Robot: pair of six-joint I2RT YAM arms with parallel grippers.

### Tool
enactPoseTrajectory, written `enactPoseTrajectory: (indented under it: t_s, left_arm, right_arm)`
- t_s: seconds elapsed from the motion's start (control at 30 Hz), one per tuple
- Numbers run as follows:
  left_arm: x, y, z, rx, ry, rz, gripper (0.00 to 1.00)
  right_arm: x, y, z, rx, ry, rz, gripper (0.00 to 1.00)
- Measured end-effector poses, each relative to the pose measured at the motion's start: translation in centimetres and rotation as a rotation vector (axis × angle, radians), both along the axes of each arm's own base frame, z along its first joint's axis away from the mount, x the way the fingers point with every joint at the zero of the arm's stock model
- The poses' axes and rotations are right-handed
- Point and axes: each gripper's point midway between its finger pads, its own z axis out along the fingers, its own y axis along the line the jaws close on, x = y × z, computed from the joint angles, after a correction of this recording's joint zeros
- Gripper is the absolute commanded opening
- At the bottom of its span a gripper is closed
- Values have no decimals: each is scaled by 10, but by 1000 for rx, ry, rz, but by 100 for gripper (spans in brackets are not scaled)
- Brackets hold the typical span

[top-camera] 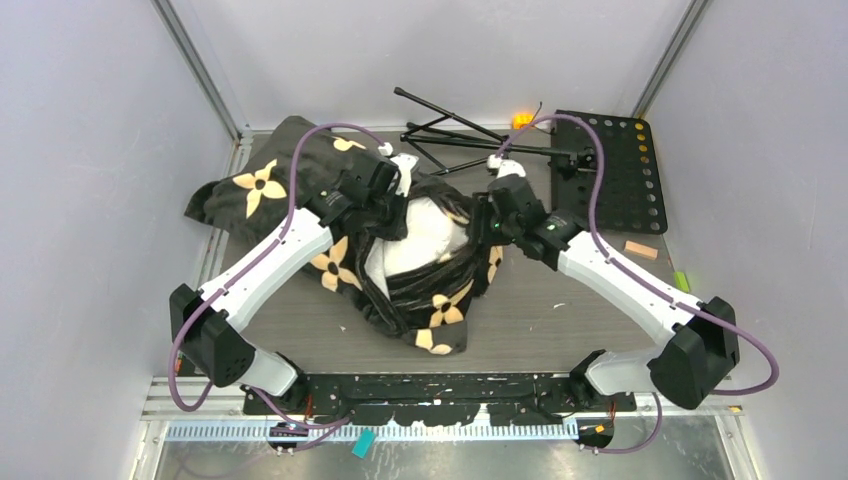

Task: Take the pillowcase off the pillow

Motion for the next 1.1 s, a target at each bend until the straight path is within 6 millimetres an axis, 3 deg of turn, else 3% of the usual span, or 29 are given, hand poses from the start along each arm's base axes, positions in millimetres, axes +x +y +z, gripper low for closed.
enactPoseTrajectory:
  t_s: [0.13, 0.27, 0.33, 0.43, 0.57, 0.7, 0.83, 0.97, 1.0, 1.1]
  left_arm:
    - [1, 0, 3, -6, -11, 0, 0]
    - [1, 1, 3, -5, -17, 1, 0]
    - [-3, 4, 4, -2, -14, 1, 0]
    - [-9, 8, 9, -6, -20, 1, 0]
    - [-15, 12, 15, -17, -30, 1, 0]
    - [-17, 12, 16, -29, -28, -3, 0]
    - [-16, 10, 18, -43, -28, -4, 0]
    - [-16, 7, 19, -61, -24, -8, 0]
    - [-16, 5, 19, -65, -23, -10, 0]
    - [-15, 0, 18, -85, -12, -17, 0]
  right_arm:
    - [25, -36, -3, 158, 26, -151, 29]
    - [34, -80, -31, 254, 88, -325, 24]
    - [36, -91, -46, 269, 130, -380, 22]
    - [40, -88, -67, 302, 207, -395, 26]
    - [37, -67, -89, 387, 300, -331, 42]
    - [23, -51, -94, 465, 334, -250, 60]
    - [11, -43, -74, 527, 284, -169, 78]
    - [4, -37, -21, 604, 131, -70, 84]
    - [3, -35, 1, 634, 62, -30, 86]
    - [1, -31, 26, 671, -10, 23, 89]
